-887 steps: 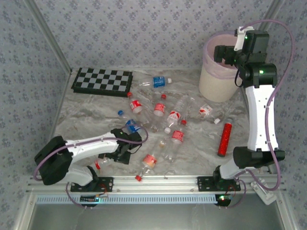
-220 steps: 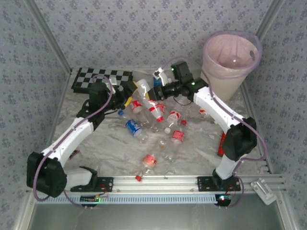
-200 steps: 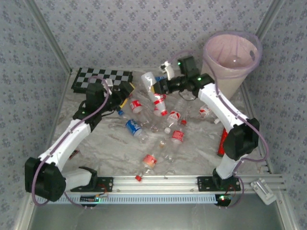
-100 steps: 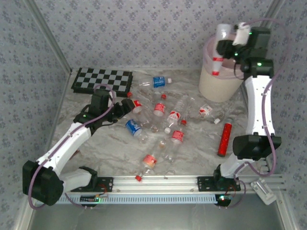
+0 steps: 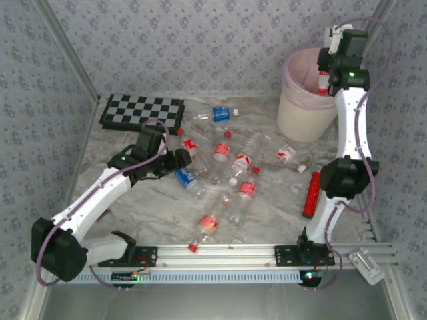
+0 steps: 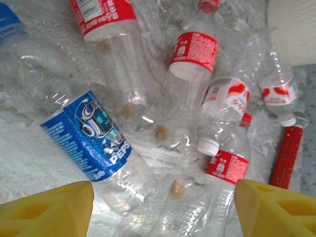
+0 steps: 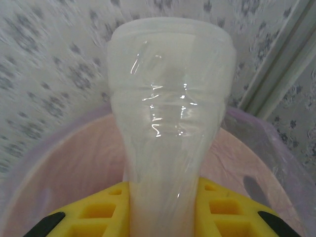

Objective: Put the plastic bottles in the bin

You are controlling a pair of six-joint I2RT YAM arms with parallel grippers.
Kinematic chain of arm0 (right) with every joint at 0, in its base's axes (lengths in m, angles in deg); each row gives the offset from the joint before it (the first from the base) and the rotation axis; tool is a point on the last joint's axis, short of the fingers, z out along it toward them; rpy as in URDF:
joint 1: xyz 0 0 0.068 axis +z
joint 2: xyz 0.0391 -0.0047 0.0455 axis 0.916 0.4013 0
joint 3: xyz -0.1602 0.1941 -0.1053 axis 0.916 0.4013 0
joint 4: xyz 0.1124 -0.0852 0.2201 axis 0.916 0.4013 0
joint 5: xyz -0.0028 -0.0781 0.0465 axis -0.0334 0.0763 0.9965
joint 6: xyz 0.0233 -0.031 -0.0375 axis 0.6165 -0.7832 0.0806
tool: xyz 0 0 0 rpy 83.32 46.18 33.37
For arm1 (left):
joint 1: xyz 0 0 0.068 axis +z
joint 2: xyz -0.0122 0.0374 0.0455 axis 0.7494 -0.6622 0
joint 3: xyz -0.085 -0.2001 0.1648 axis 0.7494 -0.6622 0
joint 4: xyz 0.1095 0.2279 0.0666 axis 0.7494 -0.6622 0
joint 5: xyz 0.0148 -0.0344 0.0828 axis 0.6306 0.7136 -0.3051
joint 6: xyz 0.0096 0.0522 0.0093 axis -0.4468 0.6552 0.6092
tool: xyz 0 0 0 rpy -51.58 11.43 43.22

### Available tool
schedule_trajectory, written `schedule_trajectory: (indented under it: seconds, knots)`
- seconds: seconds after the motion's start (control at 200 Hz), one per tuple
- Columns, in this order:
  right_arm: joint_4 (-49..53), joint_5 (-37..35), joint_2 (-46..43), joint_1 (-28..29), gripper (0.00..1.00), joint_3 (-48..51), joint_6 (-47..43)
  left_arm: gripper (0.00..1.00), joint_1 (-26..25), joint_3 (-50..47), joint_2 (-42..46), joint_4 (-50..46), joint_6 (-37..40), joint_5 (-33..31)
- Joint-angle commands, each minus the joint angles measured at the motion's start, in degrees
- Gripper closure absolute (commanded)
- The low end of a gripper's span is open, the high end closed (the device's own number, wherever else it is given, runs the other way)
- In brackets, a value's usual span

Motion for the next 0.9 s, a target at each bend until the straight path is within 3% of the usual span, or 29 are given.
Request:
schedule_trajectory:
  seconds: [0.0, 0.12, 0.25, 0.34, 0.6, 0.695, 0.84, 0.895]
  knots:
    - [6.54, -5.17, 5.01, 0.00, 0.99, -7.95, -4.55, 0.26, -1.48, 2.41, -0.63, -3.70, 1.17, -2.97]
    - [13.22, -4.92, 11.84, -0.42, 0.99, -15.19, -4.66, 0.27, -2.92, 3.31, -1.25, -4.83, 1.16, -4.68]
    - [18.09, 0.41, 16.52, -2.05, 0.99, -18.35, -0.99, 0.26, -4.11, 3.38, -1.97, -5.45, 0.78, -6.23]
    - [19.97, 2.51, 18.58, -2.97, 0.99, -18.68, 0.99, 0.19, -4.83, 2.92, -2.35, -5.28, 0.34, -6.56]
    - [20.89, 2.92, 20.93, -3.60, 0.96, -15.56, 3.55, 0.13, -6.78, 1.81, -3.41, -5.84, -0.65, -8.49]
    - [20.57, 3.38, 20.90, -3.87, 0.79, -14.94, 4.97, 0.08, -7.50, 0.91, -3.81, -4.63, -1.75, -8.57]
    - [20.19, 3.70, 19.52, -4.13, 0.33, -14.88, 5.52, 0.05, -8.40, 0.62, -4.94, -4.27, -2.73, -9.10]
    - [19.97, 3.69, 18.74, -4.14, 0.28, -15.09, 5.67, 0.03, -8.83, 0.35, -5.25, -3.84, -3.26, -9.11]
